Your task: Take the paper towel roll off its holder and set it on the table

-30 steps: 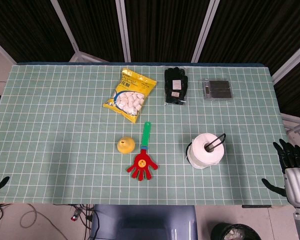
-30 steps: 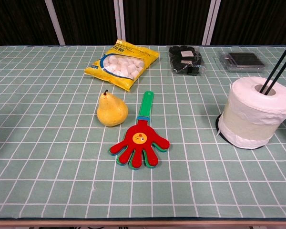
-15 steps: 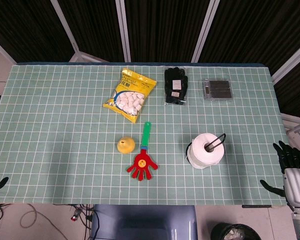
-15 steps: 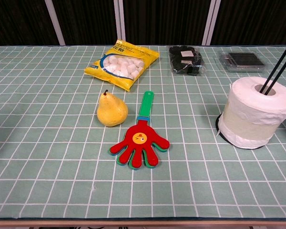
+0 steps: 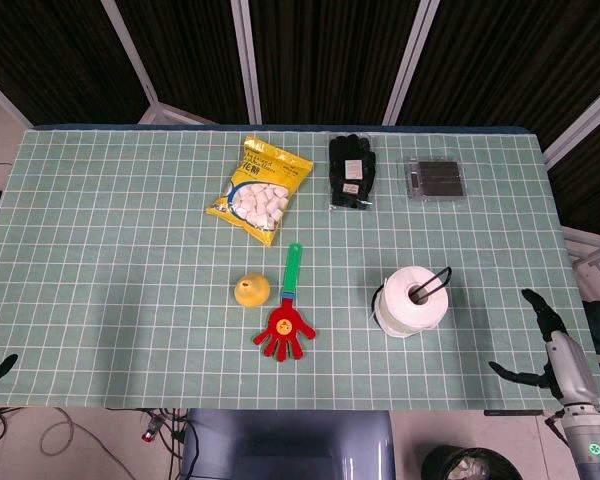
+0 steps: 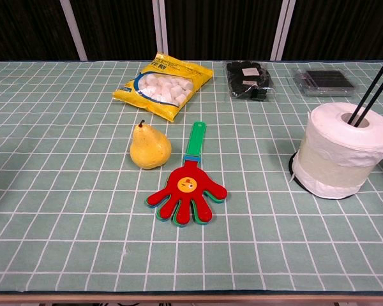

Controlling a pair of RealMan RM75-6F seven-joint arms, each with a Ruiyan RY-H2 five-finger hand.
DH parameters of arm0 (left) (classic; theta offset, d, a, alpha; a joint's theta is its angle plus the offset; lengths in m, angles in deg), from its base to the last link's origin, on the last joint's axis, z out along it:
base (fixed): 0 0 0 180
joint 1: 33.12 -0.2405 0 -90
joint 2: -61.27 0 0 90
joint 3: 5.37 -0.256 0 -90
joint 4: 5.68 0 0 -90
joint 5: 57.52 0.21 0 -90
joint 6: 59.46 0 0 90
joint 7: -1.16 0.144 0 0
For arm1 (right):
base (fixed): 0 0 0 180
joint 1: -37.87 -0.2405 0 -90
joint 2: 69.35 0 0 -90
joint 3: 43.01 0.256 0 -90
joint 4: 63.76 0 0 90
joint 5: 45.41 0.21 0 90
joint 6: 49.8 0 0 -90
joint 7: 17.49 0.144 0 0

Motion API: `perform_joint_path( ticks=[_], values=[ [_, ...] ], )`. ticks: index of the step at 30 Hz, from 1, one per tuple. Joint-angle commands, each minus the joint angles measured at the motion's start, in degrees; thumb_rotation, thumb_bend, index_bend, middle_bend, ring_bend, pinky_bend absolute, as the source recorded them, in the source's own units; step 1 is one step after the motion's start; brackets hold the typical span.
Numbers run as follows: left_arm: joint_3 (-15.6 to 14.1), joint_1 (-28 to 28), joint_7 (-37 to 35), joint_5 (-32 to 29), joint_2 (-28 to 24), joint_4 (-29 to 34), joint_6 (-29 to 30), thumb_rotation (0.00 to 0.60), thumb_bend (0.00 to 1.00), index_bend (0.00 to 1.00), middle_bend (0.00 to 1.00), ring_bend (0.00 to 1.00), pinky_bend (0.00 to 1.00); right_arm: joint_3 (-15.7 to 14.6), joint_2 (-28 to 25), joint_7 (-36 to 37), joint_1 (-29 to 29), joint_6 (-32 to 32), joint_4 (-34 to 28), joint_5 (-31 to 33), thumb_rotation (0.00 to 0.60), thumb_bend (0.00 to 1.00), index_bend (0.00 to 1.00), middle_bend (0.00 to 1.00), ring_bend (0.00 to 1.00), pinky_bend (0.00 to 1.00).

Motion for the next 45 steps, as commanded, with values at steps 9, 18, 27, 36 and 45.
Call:
perform_joint_path(
  ticks=[9, 18, 27, 36, 45],
  values=[
    [0.0, 0.1, 0.5, -0.2, 0.1, 0.0, -0.3, 0.6, 0.12, 0.13, 0.0, 0.0, 0.0, 4.3, 14.5, 17.8, -5.0, 7.0, 10.5, 5.0, 0.6, 0.0, 0.0, 0.0, 0.0, 0.0],
    [0.1, -0.1, 0.1, -0.4, -0.1, 0.0, 0.0, 0.6, 0.12, 0.13, 0.0, 0.0, 0.0, 3.4, 21.8, 14.7, -6.1, 6.3, 14.0, 3.1, 0.6, 0.0, 0.0, 0.0, 0.0, 0.0],
    [0.0, 0.1, 0.3, -0.3, -0.1, -0.1, -0.3, 0.6, 0.12, 0.13, 0.0, 0.0, 0.0, 4.5, 26.3, 12.0, -7.6, 7.3, 16.7, 4.2, 0.6, 0.0, 0.0, 0.0, 0.0, 0.0],
    [0.1, 0.0, 0.4, -0.5, -0.1, -0.1, -0.3, 0.6, 0.12, 0.13, 0.0, 0.0, 0.0, 5.9, 29.8, 8.6, -9.1, 9.6, 19.4, 7.2, 0.6, 0.0, 0.0, 0.0, 0.0, 0.0],
    [0.1, 0.0, 0.4, -0.5, -0.1, -0.1, -0.3, 0.6, 0.12, 0.13, 0.0, 0.0, 0.0, 6.7, 31.4, 7.2, -9.9, 11.0, 20.2, 8.6, 0.6, 0.0, 0.0, 0.0, 0.0, 0.0]
  ],
)
